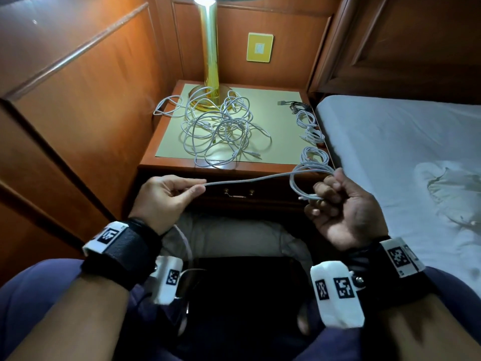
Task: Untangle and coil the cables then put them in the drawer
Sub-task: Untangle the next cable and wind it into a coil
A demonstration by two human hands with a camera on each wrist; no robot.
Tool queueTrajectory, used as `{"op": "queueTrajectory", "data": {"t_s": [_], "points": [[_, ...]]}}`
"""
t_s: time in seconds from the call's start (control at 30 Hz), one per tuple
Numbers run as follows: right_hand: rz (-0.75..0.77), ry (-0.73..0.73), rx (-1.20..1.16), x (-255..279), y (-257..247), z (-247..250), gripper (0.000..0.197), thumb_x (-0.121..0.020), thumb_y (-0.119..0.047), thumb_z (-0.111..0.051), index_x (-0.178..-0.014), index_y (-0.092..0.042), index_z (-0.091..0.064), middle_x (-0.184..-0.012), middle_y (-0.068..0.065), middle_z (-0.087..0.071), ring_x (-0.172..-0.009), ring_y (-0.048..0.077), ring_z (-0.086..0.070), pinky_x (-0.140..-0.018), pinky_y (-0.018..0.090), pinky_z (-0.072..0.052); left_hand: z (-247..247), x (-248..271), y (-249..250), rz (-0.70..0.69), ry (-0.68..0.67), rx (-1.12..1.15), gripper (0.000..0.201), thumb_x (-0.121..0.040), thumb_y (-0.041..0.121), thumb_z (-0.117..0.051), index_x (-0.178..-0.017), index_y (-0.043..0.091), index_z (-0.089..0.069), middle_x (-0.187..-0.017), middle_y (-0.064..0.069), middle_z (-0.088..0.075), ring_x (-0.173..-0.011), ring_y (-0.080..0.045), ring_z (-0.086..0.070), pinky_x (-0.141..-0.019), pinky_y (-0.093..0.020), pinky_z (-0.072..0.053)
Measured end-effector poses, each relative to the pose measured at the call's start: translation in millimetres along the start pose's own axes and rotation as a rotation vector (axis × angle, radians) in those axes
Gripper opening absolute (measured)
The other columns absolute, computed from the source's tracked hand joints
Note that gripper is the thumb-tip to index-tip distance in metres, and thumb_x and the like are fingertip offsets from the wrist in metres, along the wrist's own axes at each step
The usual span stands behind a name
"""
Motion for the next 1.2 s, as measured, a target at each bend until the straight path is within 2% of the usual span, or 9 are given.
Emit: {"op": "queueTrajectory", "data": {"t_s": [0.13,0.23,0.33,0.43,0.5,0.63,0.73,1.0,1.2], "points": [[0.087,0.003,0.005,6,-1,-2,0.042,-0.101,-0.039,-0.042,-0.063,-0.023,-0.039,-0.056,-0.007,-0.029,-0.043,0.009,-0.024,-0.053,0.026,-0.025,-1,6,1,-0.061,0.091,-0.226,0.008,-0.082,0.025,-0.08,-0.09,0.023,-0.081,-0.084,0.011,-0.075,-0.079,0.002,-0.067,-0.074,0.0,-0.041],[0.168,-0.069,0.12,11,9,-17,0.036,-0.098,-0.037,-0.048,-0.067,-0.02,-0.04,-0.058,-0.004,-0.034,-0.046,0.009,-0.029,-0.055,0.029,-0.023,-31,19,1,-0.076,0.006,-0.319,0.007,-0.083,0.028,-0.079,-0.085,0.021,-0.081,-0.077,0.008,-0.075,-0.07,-0.005,-0.066,-0.067,-0.006,-0.043],[0.369,-0.147,0.462,19,10,-28,0.03,-0.094,-0.029,-0.049,-0.067,-0.017,-0.05,-0.059,0.0,-0.044,-0.051,0.011,-0.035,-0.056,0.029,-0.027,-59,30,7,-0.098,-0.13,-0.328,0.01,-0.086,0.031,-0.076,-0.082,0.023,-0.08,-0.07,0.007,-0.073,-0.067,-0.007,-0.066,-0.066,-0.019,-0.05],[0.599,-0.204,0.942,29,12,-36,0.035,-0.099,-0.037,-0.048,-0.071,-0.018,-0.058,-0.061,-0.002,-0.053,-0.056,0.009,-0.046,-0.057,0.026,-0.039,-76,40,25,-0.177,-0.263,-0.118,0.006,-0.085,0.023,-0.077,-0.082,0.018,-0.08,-0.07,0.015,-0.069,-0.072,-0.002,-0.067,-0.065,-0.01,-0.046],[0.657,-0.22,1.118,29,14,-35,0.032,-0.099,-0.038,-0.051,-0.074,-0.021,-0.06,-0.063,-0.003,-0.058,-0.058,0.009,-0.055,-0.059,0.03,-0.046,-78,42,34,-0.244,-0.308,-0.017,0.006,-0.086,0.021,-0.076,-0.084,0.016,-0.079,-0.072,0.012,-0.068,-0.072,-0.007,-0.067,-0.066,-0.016,-0.049],[0.542,-0.273,1.359,19,30,-32,0.034,-0.095,-0.045,-0.053,-0.073,-0.021,-0.063,-0.068,-0.006,-0.065,-0.064,0.012,-0.063,-0.065,0.038,-0.051,-73,39,38,-0.27,-0.306,0.087,0.008,-0.088,0.021,-0.073,-0.087,0.016,-0.079,-0.077,0.014,-0.069,-0.075,-0.009,-0.068,-0.071,-0.015,-0.047],[0.623,-0.25,1.42,22,28,-38,0.034,-0.096,-0.043,-0.053,-0.073,-0.02,-0.063,-0.069,-0.007,-0.062,-0.068,0.01,-0.06,-0.064,0.031,-0.047,-74,37,38,-0.246,-0.335,0.136,0.012,-0.087,0.023,-0.071,-0.088,0.014,-0.078,-0.079,0.015,-0.071,-0.079,-0.008,-0.068,-0.075,-0.014,-0.047],[0.253,-0.37,1.165,14,51,-35,0.038,-0.102,-0.035,-0.052,-0.068,-0.021,-0.06,-0.054,-0.005,-0.053,-0.046,0.005,-0.044,-0.05,0.022,-0.035,-68,32,32,-0.18,-0.259,0.279,0.01,-0.088,0.018,-0.073,-0.09,0.009,-0.077,-0.087,0.0,-0.076,-0.086,-0.016,-0.072,-0.081,-0.028,-0.055],[0.168,-0.437,0.964,19,52,-44,0.041,-0.099,-0.04,-0.048,-0.064,-0.019,-0.051,-0.05,-0.013,-0.043,-0.045,-0.001,-0.036,-0.046,0.01,-0.031,-63,29,33,-0.214,-0.2,0.165,0.012,-0.089,0.03,-0.072,-0.085,0.018,-0.07,-0.08,0.001,-0.07,-0.073,-0.019,-0.067,-0.069,-0.034,-0.055]]}}
Point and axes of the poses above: each hand's wrist, its own x-axis away from the middle knuckle, its own z-axis out of the back of the hand, y = z × x, the point moved 8 cm from there along -x, towards the middle knuckle
